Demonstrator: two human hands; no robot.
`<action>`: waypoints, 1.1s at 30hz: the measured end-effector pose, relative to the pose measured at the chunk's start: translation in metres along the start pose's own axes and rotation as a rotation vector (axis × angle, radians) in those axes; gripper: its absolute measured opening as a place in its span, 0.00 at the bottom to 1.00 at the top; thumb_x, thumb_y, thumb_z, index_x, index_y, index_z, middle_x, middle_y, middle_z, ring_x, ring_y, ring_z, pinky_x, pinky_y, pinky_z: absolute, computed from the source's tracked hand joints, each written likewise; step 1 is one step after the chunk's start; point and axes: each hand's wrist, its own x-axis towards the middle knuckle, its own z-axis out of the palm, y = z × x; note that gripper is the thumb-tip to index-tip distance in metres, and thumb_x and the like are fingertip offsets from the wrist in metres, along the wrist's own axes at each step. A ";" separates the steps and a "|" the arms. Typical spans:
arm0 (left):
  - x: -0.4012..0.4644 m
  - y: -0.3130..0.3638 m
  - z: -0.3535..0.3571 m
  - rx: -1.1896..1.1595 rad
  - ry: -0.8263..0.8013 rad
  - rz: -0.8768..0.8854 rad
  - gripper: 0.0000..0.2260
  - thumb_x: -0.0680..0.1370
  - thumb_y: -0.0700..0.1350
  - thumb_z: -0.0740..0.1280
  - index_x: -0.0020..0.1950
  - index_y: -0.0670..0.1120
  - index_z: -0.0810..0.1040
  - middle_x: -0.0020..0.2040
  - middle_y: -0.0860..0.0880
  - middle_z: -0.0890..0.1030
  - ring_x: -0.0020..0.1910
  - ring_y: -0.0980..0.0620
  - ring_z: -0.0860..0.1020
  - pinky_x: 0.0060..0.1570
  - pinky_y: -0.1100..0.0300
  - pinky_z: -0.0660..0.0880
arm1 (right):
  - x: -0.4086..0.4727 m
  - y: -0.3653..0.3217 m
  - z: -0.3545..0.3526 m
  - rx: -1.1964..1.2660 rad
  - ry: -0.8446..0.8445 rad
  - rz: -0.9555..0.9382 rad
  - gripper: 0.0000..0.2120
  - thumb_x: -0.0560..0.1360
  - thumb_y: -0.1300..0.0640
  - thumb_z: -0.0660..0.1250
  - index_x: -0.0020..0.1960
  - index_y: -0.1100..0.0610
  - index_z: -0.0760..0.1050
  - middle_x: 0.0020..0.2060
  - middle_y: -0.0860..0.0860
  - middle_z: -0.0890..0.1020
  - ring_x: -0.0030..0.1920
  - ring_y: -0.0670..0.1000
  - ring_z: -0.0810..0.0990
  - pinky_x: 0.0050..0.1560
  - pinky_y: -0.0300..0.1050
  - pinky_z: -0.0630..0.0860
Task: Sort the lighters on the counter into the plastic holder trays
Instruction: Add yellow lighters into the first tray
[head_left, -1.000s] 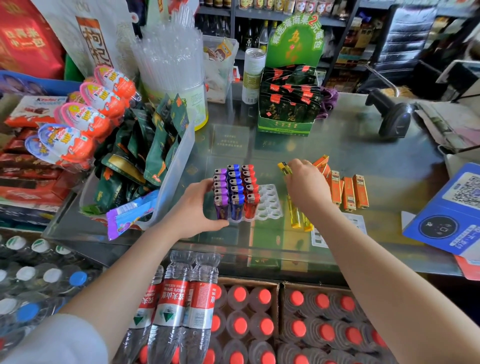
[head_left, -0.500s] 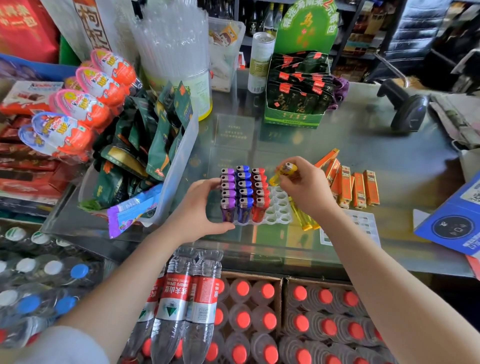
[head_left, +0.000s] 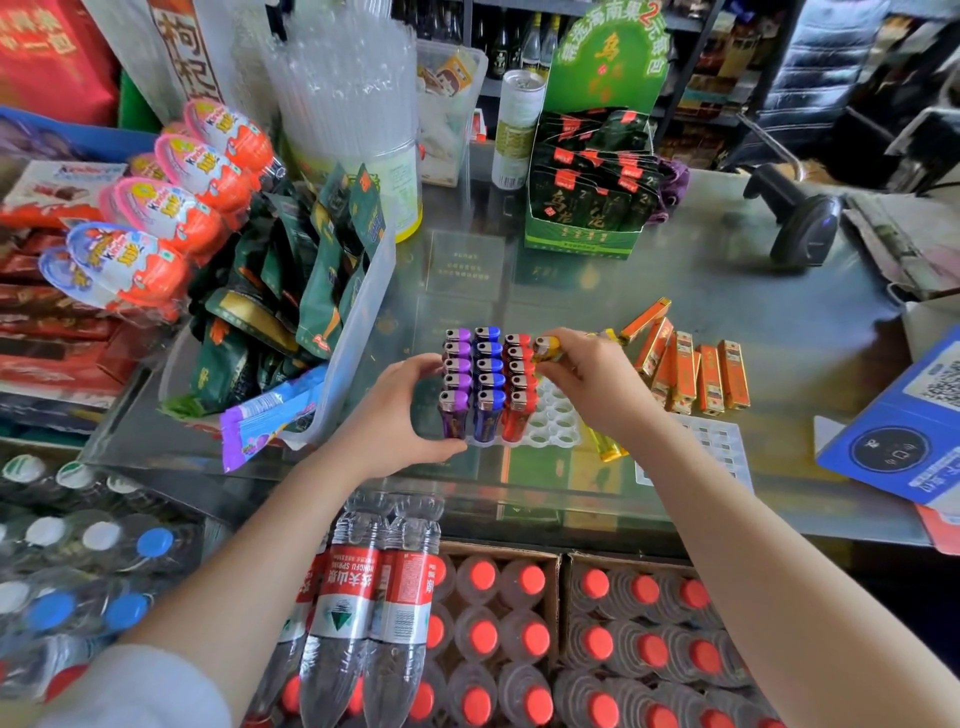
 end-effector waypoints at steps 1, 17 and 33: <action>-0.001 0.002 0.000 0.002 0.004 0.008 0.32 0.60 0.47 0.78 0.57 0.59 0.64 0.57 0.57 0.71 0.62 0.55 0.69 0.61 0.57 0.66 | 0.000 -0.001 0.002 -0.015 0.017 -0.004 0.04 0.74 0.64 0.65 0.48 0.63 0.75 0.32 0.47 0.74 0.32 0.47 0.70 0.35 0.40 0.65; -0.012 0.014 0.003 0.077 0.004 0.046 0.26 0.61 0.46 0.77 0.56 0.49 0.74 0.52 0.55 0.78 0.51 0.59 0.74 0.49 0.68 0.68 | -0.049 0.010 0.003 -0.309 0.108 0.353 0.17 0.77 0.65 0.58 0.65 0.58 0.68 0.60 0.58 0.72 0.50 0.61 0.77 0.40 0.47 0.71; -0.018 0.018 0.004 0.077 0.016 0.039 0.26 0.62 0.44 0.77 0.57 0.48 0.73 0.49 0.60 0.74 0.51 0.60 0.73 0.54 0.60 0.69 | -0.033 0.012 -0.005 -0.420 -0.106 0.487 0.09 0.74 0.67 0.59 0.51 0.62 0.75 0.39 0.56 0.77 0.38 0.57 0.78 0.36 0.48 0.78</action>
